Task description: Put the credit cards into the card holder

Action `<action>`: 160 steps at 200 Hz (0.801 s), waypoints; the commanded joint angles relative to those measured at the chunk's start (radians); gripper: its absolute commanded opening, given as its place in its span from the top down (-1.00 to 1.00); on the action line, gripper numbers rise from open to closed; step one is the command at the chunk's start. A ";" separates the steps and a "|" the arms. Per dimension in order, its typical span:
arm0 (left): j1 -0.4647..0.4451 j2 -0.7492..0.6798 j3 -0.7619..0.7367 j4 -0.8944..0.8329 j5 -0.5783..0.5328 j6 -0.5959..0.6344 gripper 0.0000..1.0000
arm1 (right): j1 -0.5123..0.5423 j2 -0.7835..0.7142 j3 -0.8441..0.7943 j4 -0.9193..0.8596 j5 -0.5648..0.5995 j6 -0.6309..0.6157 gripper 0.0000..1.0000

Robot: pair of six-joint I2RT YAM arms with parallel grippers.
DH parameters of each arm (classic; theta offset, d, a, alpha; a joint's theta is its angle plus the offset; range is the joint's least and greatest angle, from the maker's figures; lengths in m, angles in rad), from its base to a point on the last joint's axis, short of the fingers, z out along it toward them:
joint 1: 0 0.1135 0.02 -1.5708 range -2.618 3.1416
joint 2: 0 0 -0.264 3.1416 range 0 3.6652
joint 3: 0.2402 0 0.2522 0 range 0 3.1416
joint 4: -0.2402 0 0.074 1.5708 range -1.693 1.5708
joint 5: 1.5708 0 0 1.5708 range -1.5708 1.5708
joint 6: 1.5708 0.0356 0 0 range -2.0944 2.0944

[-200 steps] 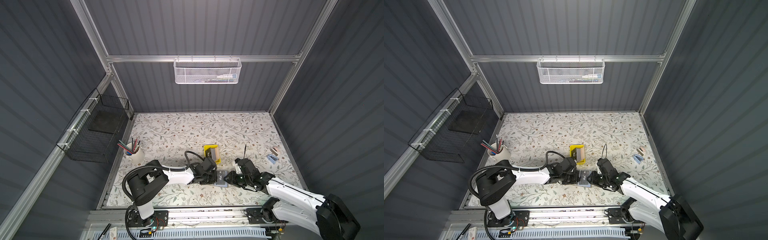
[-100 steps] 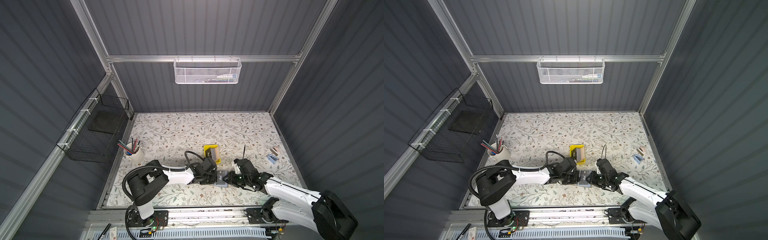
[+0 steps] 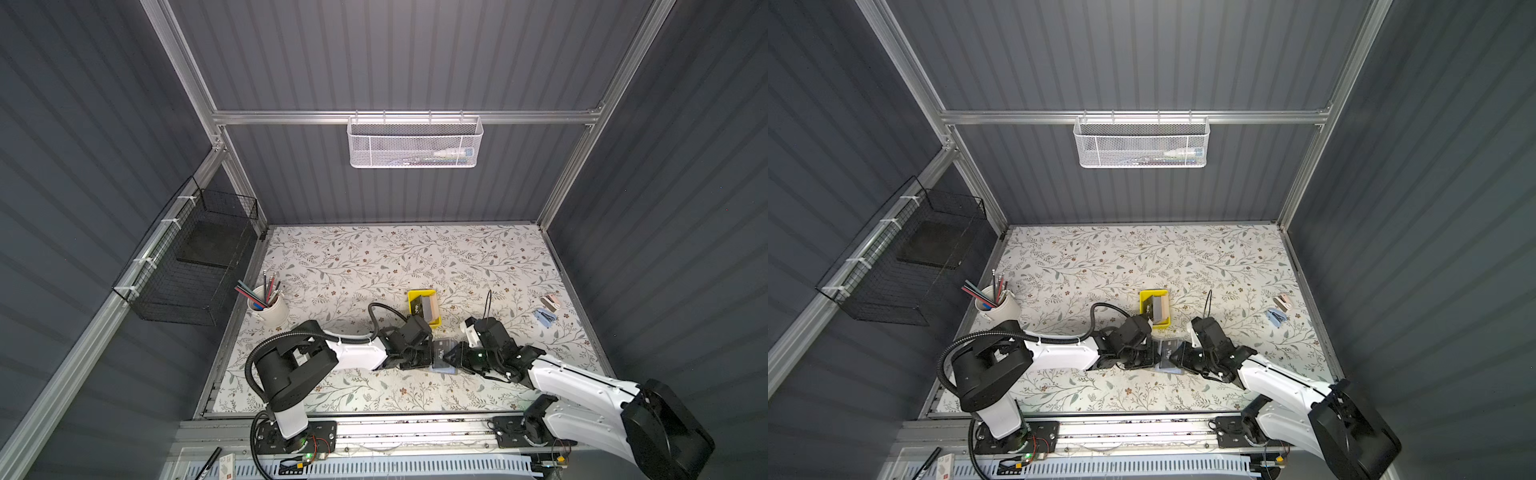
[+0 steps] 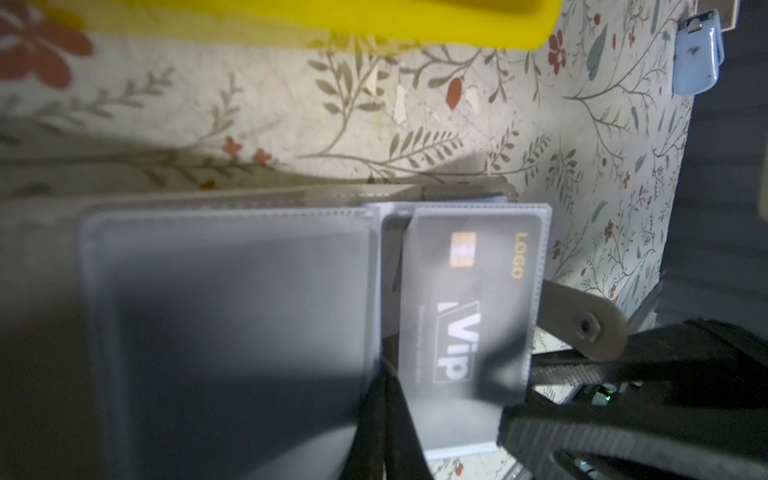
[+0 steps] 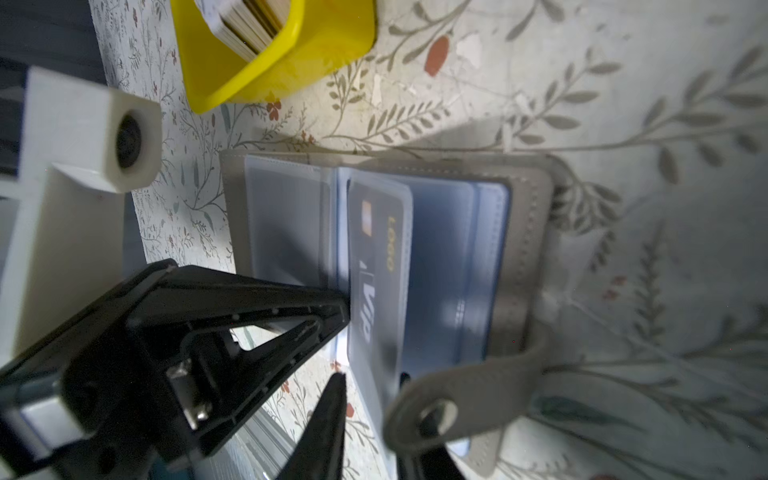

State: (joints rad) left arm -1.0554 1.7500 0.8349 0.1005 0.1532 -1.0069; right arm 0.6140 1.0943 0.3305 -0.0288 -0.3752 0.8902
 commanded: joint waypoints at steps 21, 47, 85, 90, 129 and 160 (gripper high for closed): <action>-0.005 -0.026 -0.031 0.035 0.005 -0.024 0.83 | 0.002 -0.003 0.013 -0.004 0.001 -0.014 0.55; -0.004 -0.065 -0.036 0.035 -0.018 -0.014 0.79 | 0.013 -0.001 0.033 -0.028 0.025 -0.020 0.56; 0.016 -0.168 -0.059 0.017 -0.053 0.017 0.72 | 0.020 0.010 0.055 -0.049 0.029 -0.032 0.58; 0.022 -0.185 -0.070 0.029 -0.053 0.016 0.70 | 0.021 0.012 0.059 -0.051 0.029 -0.035 0.58; 0.089 -0.303 -0.137 0.068 -0.016 0.042 0.56 | 0.034 0.038 0.082 -0.057 0.068 -0.042 0.58; 0.164 -0.372 -0.172 0.033 0.030 0.060 0.44 | 0.058 0.056 0.120 -0.095 0.096 -0.048 0.58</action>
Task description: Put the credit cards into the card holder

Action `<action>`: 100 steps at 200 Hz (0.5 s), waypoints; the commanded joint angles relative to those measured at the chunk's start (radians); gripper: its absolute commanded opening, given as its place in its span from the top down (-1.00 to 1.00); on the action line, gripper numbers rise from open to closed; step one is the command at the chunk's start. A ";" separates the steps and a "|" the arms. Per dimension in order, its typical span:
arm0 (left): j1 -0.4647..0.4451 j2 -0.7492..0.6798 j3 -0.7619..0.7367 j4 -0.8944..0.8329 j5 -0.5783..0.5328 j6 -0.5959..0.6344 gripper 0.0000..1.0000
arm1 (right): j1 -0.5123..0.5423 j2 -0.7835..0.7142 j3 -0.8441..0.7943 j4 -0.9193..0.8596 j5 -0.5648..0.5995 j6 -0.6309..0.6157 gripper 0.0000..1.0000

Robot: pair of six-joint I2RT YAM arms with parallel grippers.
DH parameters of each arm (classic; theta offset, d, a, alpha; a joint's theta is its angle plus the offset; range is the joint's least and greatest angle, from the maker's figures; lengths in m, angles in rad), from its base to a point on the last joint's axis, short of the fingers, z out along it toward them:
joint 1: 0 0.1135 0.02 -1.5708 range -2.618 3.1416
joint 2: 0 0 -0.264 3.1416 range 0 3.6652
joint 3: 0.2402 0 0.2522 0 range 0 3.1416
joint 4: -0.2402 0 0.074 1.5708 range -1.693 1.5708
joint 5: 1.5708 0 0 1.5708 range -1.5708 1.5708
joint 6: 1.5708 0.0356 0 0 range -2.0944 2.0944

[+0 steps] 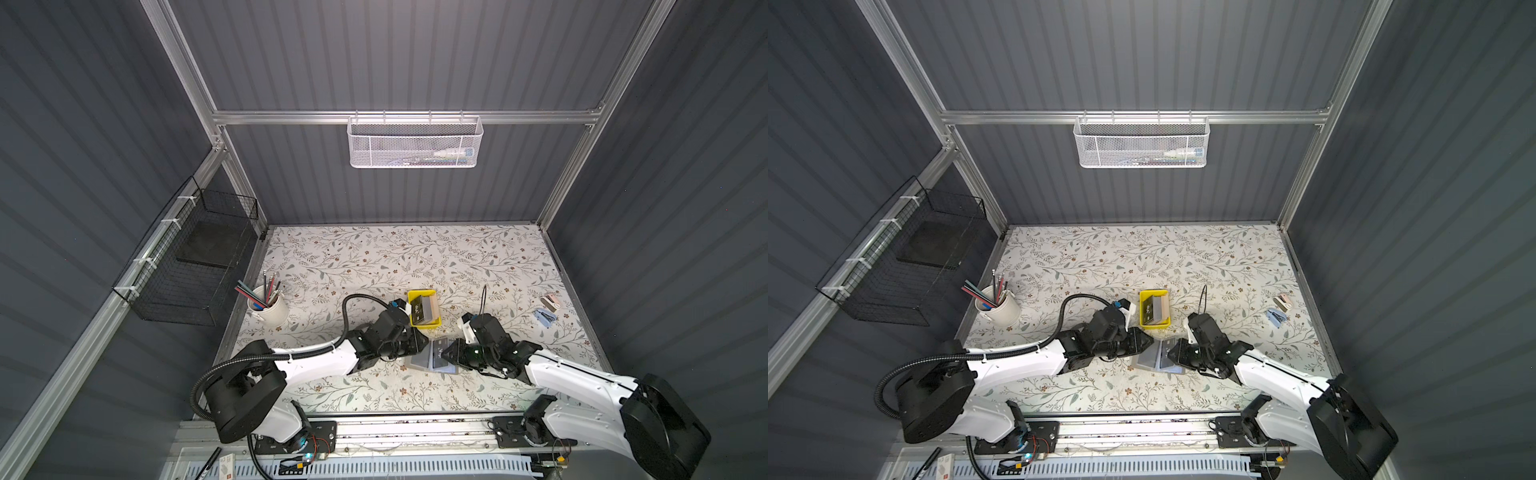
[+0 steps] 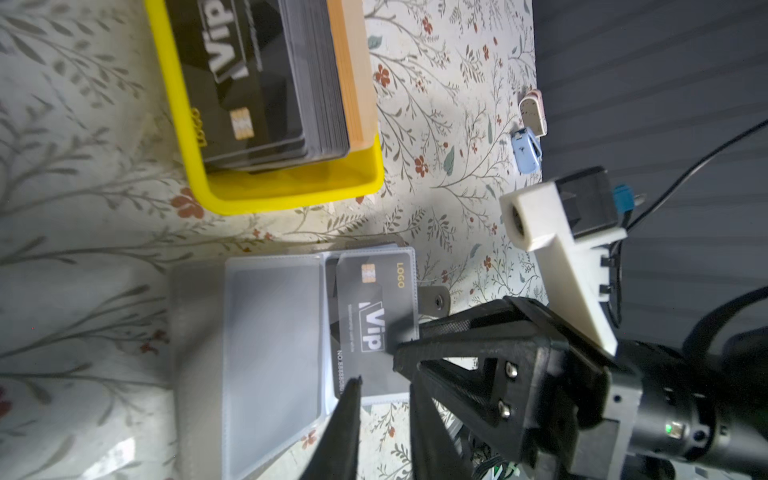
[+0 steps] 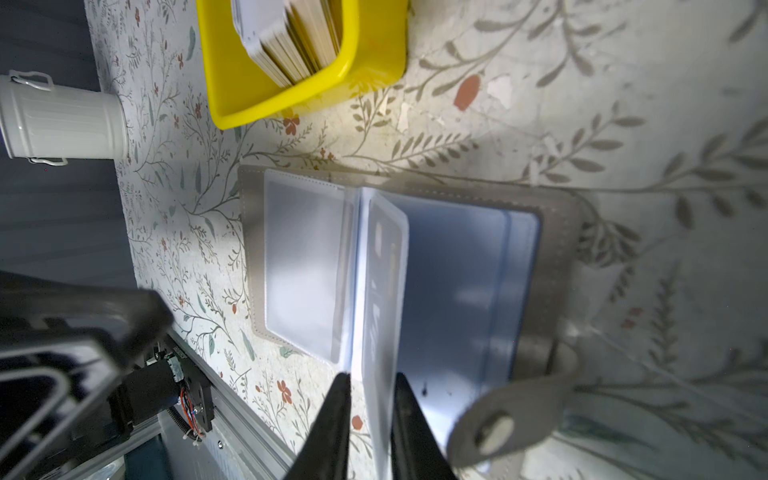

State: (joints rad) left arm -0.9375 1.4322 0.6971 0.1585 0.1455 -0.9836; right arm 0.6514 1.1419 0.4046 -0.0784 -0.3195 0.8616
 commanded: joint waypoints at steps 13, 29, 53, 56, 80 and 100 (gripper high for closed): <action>0.073 -0.089 -0.055 -0.039 0.048 0.042 0.36 | 0.031 0.012 0.068 -0.071 0.059 -0.027 0.56; 0.099 -0.125 -0.068 -0.083 0.054 0.051 0.29 | 0.041 0.020 0.088 -0.087 0.068 -0.030 0.56; 0.125 -0.170 -0.082 -0.132 0.065 0.062 0.14 | 0.061 0.043 0.118 -0.092 0.079 -0.024 0.53; 0.130 -0.176 -0.086 -0.133 0.070 0.058 0.11 | 0.064 0.048 0.121 -0.095 0.080 -0.025 0.53; 0.146 -0.204 -0.120 -0.094 0.099 0.049 -0.17 | 0.094 0.090 0.167 -0.108 0.106 -0.020 0.52; 0.146 -0.204 -0.111 -0.126 0.101 0.077 -0.14 | 0.119 0.133 0.212 -0.124 0.123 -0.019 0.51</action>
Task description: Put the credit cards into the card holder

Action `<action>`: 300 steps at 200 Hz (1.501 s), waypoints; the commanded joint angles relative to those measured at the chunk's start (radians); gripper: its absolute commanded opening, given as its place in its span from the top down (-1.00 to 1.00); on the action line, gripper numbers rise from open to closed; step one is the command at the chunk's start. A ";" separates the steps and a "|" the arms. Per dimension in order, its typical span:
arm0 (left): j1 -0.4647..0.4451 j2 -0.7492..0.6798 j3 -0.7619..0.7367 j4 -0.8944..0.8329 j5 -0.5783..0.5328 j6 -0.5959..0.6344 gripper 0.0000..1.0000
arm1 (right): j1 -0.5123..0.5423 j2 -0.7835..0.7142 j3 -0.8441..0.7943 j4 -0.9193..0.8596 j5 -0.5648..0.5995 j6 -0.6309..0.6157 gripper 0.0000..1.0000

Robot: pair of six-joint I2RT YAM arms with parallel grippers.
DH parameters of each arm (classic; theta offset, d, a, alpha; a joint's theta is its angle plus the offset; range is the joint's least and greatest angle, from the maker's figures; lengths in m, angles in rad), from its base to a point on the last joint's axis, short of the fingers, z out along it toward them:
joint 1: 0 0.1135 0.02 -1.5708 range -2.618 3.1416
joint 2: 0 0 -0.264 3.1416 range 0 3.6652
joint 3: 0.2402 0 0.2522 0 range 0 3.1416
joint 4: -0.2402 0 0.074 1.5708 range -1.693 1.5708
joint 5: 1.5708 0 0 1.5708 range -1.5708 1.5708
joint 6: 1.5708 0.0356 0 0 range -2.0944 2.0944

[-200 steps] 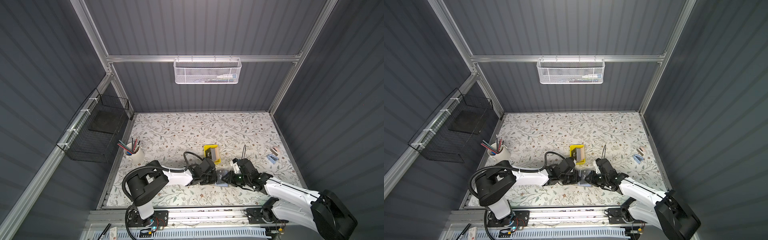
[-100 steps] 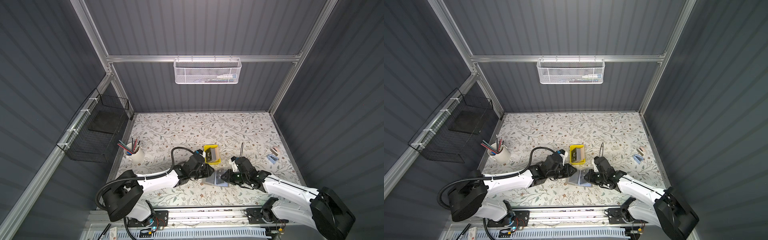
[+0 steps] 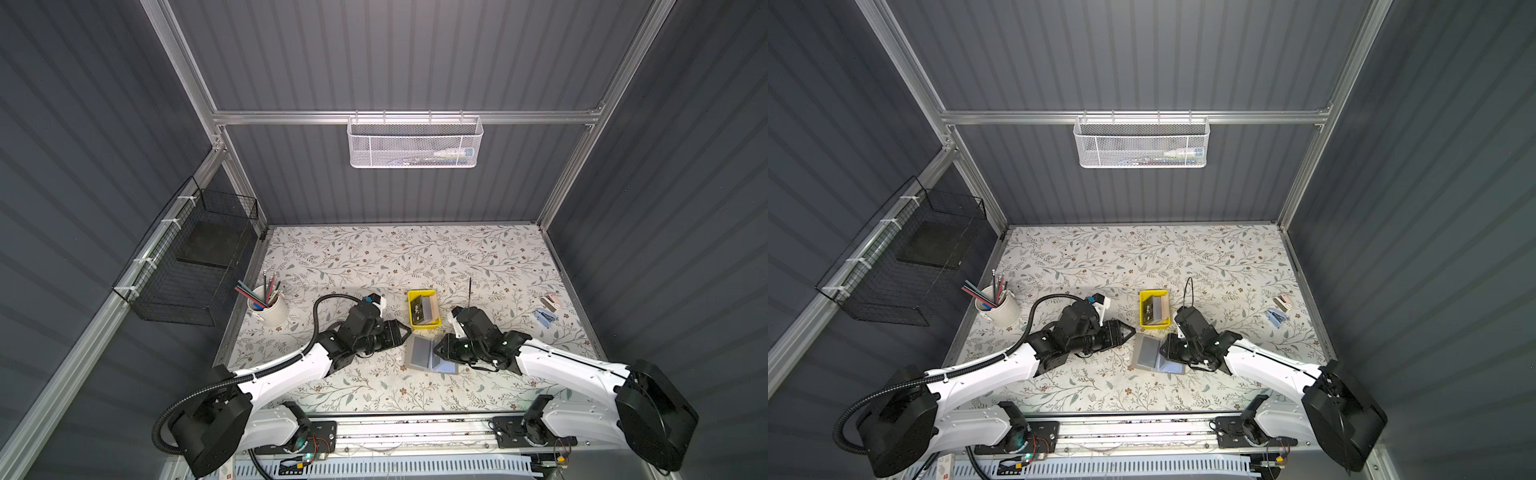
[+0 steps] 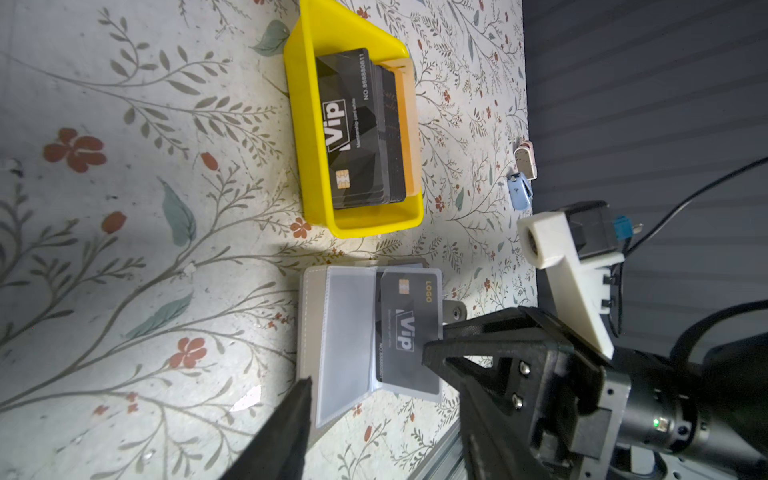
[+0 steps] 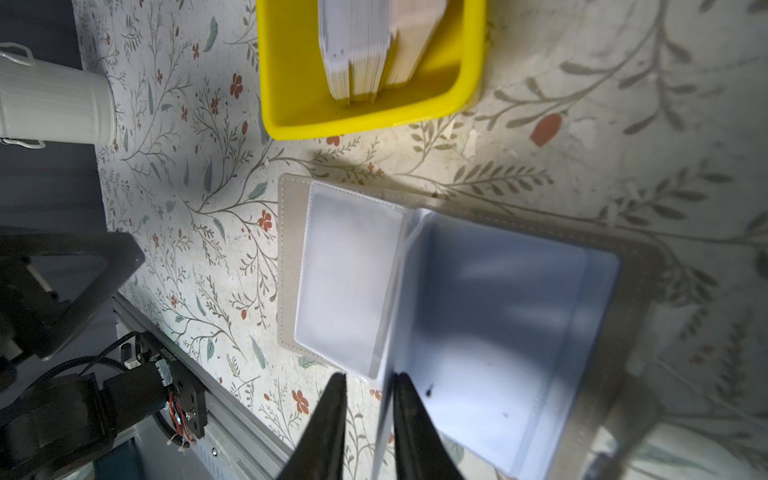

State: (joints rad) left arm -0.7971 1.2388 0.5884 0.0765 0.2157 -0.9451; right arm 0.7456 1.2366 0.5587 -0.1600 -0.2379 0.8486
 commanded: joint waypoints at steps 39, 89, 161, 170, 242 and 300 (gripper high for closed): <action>0.008 -0.031 -0.022 -0.038 0.027 0.092 -0.10 | 0.060 0.118 0.144 -0.070 0.072 -0.008 0.47; 0.006 -0.038 -0.052 0.003 0.064 0.121 -0.17 | 0.060 0.124 0.190 -0.091 0.124 -0.003 0.36; 0.005 0.089 -0.030 0.006 0.072 0.137 -0.24 | 0.027 0.008 0.140 -0.131 0.171 -0.065 0.28; 0.004 0.108 -0.030 0.008 0.065 0.130 -0.22 | 0.020 -0.014 0.130 -0.141 0.170 -0.076 0.28; -0.055 0.240 -0.022 0.087 0.036 0.074 0.12 | -0.089 -0.204 0.037 -0.187 0.102 -0.174 0.20; -0.100 0.306 -0.007 0.143 0.035 0.045 0.48 | -0.092 -0.246 0.029 -0.210 0.140 -0.207 0.22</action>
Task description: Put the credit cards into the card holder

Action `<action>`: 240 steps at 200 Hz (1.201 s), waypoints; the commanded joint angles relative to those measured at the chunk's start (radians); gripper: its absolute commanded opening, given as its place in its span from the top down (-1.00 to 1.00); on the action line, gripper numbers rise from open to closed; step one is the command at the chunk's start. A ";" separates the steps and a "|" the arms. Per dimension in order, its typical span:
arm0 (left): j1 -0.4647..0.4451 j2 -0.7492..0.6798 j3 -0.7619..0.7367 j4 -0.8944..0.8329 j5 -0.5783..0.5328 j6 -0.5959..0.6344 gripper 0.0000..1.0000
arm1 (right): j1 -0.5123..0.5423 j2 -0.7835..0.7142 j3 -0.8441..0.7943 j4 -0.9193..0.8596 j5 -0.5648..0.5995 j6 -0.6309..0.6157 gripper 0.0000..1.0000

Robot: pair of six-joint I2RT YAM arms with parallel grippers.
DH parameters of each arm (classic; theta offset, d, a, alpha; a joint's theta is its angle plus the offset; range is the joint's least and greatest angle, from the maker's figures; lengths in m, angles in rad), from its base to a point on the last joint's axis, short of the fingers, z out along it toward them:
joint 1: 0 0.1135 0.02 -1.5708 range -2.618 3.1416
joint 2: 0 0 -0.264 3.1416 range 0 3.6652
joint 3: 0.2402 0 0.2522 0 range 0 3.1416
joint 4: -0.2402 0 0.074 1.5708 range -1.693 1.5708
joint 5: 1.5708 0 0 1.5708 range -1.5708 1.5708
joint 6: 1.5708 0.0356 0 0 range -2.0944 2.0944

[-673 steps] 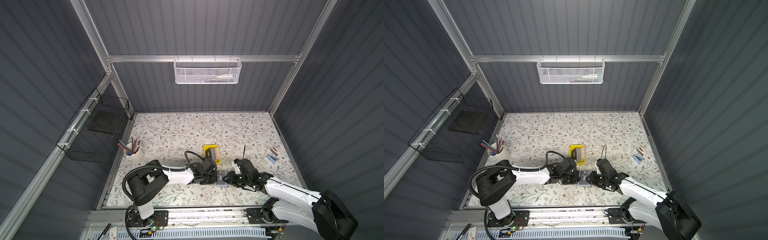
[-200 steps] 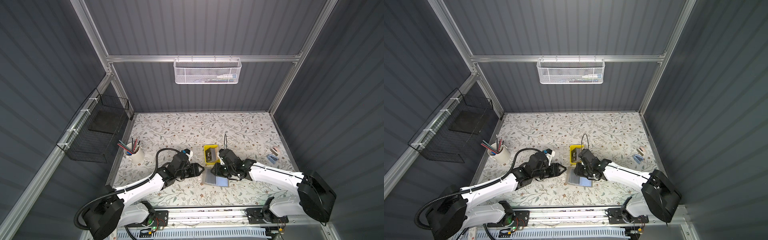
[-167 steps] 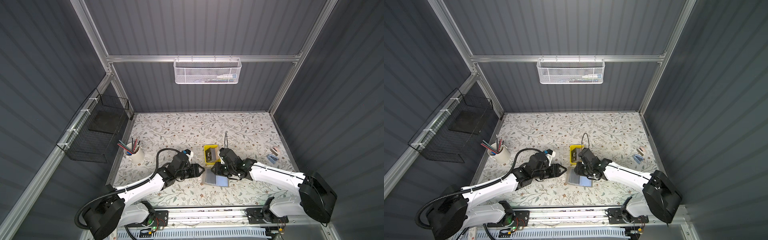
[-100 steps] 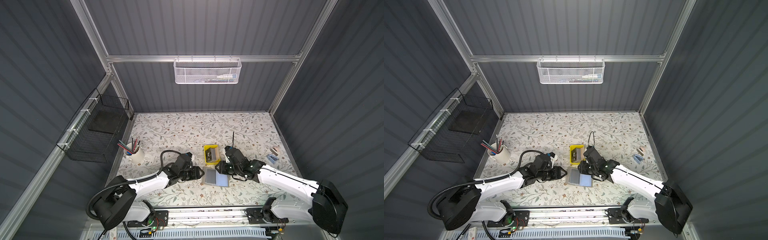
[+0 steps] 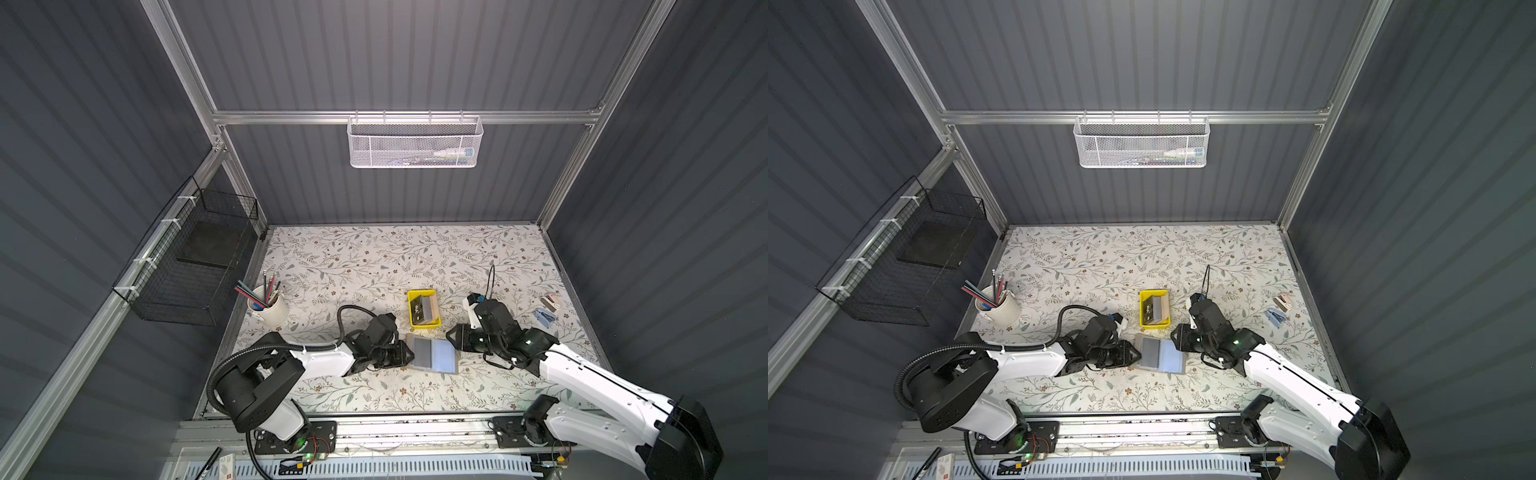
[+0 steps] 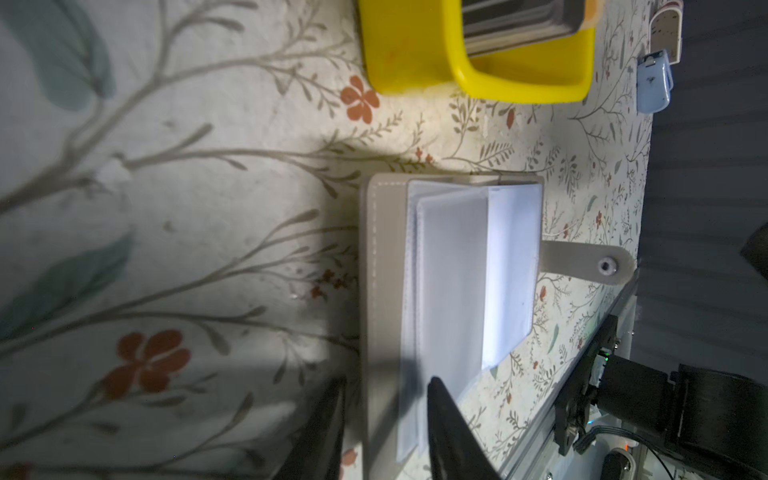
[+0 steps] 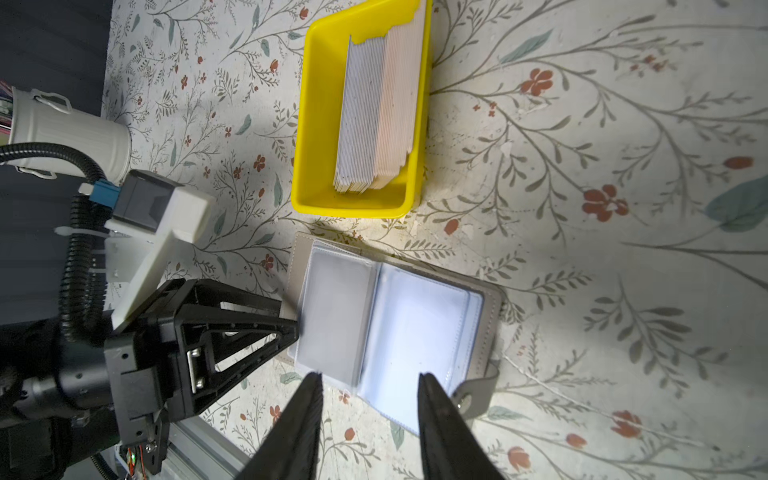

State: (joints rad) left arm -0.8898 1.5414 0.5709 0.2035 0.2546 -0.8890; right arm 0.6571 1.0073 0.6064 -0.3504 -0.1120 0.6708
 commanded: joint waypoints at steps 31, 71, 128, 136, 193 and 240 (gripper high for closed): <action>-0.042 -0.044 -0.034 0.048 -0.016 -0.055 0.57 | -0.004 -0.013 -0.016 -0.024 0.046 0.003 0.28; -0.125 -0.047 -0.060 0.076 -0.059 -0.119 0.62 | -0.003 -0.010 -0.034 -0.001 0.044 -0.006 0.12; -0.147 -0.086 -0.046 -0.013 -0.120 -0.119 0.43 | -0.004 -0.042 -0.038 -0.011 0.041 -0.001 -0.02; -0.147 -0.086 -0.036 -0.029 -0.124 -0.112 0.42 | -0.005 -0.039 -0.036 -0.015 0.032 -0.002 -0.02; -0.130 -0.057 -0.013 -0.015 -0.112 -0.105 0.58 | -0.004 -0.021 -0.044 -0.015 0.026 0.022 -0.02; -0.079 -0.053 -0.014 -0.022 -0.087 -0.090 0.67 | -0.004 -0.013 -0.048 -0.015 0.031 0.026 0.00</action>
State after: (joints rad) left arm -0.9962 1.4811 0.5369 0.2028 0.1528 -1.0061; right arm 0.6571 0.9882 0.5735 -0.3569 -0.0826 0.6888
